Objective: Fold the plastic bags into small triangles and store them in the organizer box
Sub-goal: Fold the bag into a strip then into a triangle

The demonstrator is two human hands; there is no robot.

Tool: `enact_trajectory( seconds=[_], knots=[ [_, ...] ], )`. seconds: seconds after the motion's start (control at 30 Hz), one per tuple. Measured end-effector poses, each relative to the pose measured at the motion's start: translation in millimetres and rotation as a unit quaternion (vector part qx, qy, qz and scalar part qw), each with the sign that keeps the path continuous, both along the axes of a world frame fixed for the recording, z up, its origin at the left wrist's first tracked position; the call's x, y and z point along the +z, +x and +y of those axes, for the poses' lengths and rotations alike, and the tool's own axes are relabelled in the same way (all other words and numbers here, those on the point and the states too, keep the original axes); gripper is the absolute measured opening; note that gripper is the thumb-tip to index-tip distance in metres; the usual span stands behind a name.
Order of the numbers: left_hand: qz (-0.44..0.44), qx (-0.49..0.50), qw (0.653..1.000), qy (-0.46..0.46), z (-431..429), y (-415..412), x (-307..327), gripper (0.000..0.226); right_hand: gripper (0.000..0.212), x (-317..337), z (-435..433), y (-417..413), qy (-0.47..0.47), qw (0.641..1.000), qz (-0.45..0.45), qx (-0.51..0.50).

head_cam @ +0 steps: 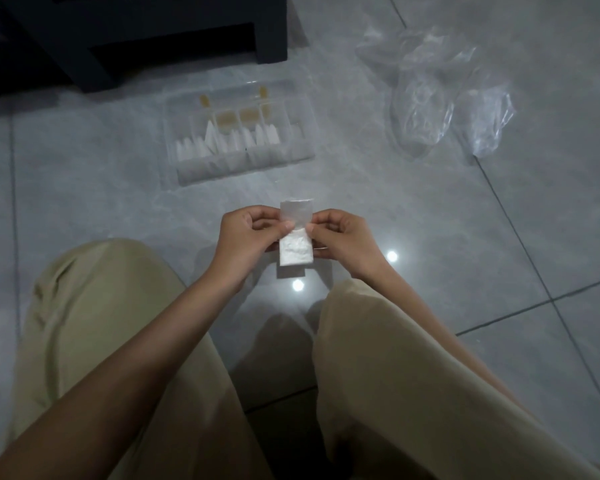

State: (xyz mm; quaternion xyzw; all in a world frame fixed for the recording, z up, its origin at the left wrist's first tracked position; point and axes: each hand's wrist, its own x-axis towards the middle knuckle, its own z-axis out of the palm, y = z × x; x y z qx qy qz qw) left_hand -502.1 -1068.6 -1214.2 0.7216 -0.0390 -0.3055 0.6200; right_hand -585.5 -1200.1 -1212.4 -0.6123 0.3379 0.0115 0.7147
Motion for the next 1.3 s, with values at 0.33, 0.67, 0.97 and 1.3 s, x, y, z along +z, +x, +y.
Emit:
enact_trajectory(
  seconds=[0.33, 0.67, 0.97, 1.3],
  knots=[
    [0.013, -0.006, 1.000, 0.007, -0.6, -0.9, -1.3, 0.010, 0.013, -5.7, 4.2, 0.6, -0.028, 1.000, 0.006, -0.002],
    [-0.014, -0.043, 0.999, 0.001, -0.2, 0.1, 2.4, 0.009, 0.022, 0.9, -0.9, -3.7, 0.005, 0.999, -0.029, 0.022],
    [-0.054, -0.080, 0.995, -0.033, 0.8, -0.4, 7.2, 0.025, 0.035, 5.0, -1.5, -6.5, 0.011, 0.997, -0.070, 0.019],
    [0.083, -0.070, 0.994, -0.006, -0.4, -6.4, 12.0, 0.008, 0.037, 4.5, -0.1, -2.8, -0.015, 0.998, -0.063, 0.002]
  ],
)
